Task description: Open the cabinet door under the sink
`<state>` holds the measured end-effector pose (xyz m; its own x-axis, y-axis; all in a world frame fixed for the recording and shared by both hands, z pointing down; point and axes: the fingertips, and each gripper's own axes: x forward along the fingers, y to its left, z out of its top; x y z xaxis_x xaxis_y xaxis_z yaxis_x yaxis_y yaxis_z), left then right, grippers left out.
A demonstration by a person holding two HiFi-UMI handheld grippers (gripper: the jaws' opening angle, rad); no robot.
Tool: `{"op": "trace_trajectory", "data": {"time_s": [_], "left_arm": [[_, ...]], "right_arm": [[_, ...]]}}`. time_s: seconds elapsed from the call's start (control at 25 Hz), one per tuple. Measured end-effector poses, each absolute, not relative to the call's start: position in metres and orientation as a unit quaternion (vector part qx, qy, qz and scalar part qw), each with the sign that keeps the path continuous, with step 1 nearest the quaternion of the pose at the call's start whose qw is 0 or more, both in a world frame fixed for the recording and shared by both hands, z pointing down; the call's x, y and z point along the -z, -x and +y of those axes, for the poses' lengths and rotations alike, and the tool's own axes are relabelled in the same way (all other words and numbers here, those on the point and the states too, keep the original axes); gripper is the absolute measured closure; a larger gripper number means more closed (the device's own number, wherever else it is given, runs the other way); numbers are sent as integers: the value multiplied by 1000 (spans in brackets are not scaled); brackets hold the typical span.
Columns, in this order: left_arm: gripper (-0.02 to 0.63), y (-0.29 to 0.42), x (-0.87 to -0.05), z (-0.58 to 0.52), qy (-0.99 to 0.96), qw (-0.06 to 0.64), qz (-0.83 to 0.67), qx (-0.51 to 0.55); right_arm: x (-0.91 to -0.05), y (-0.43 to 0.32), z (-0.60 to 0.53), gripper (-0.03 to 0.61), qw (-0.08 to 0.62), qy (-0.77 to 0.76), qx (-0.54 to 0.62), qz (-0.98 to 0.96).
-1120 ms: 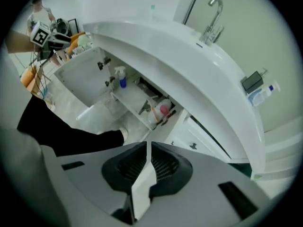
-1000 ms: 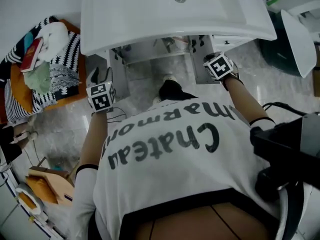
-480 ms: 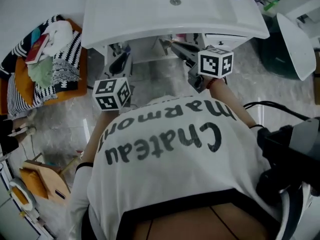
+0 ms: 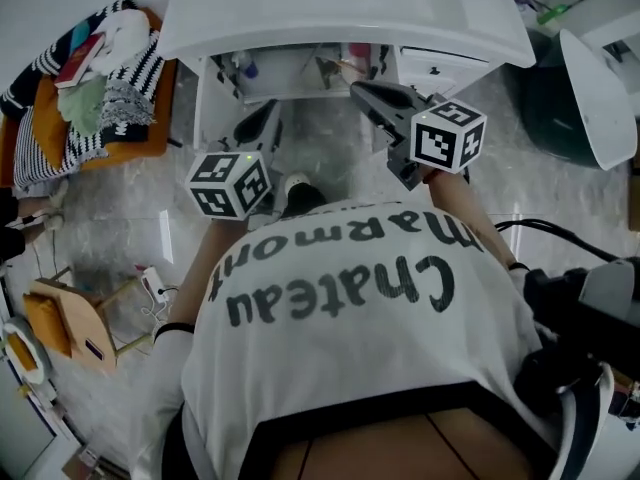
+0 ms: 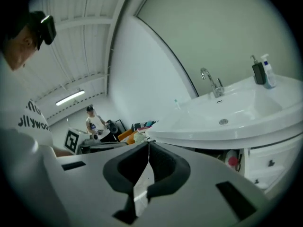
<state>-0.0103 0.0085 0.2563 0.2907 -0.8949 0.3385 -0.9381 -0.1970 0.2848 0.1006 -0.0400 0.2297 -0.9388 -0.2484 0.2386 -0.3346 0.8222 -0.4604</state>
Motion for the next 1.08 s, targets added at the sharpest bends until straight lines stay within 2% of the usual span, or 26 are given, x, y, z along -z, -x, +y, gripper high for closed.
{"op": "trace_trajectory", "data": {"time_s": [0.36, 0.6, 1.08], "left_arm": [[606, 2, -260, 41, -752, 228, -618, -37], [604, -11, -251, 45, -778, 198, -595, -46], [604, -14, -258, 47, -782, 195, -590, -46]], "right_arm": [[-250, -110, 0, 568, 149, -139, -175, -963], [-247, -112, 1, 568, 148, -141, -170, -964], [-257, -112, 3, 568, 151, -139, -165, -965]]}}
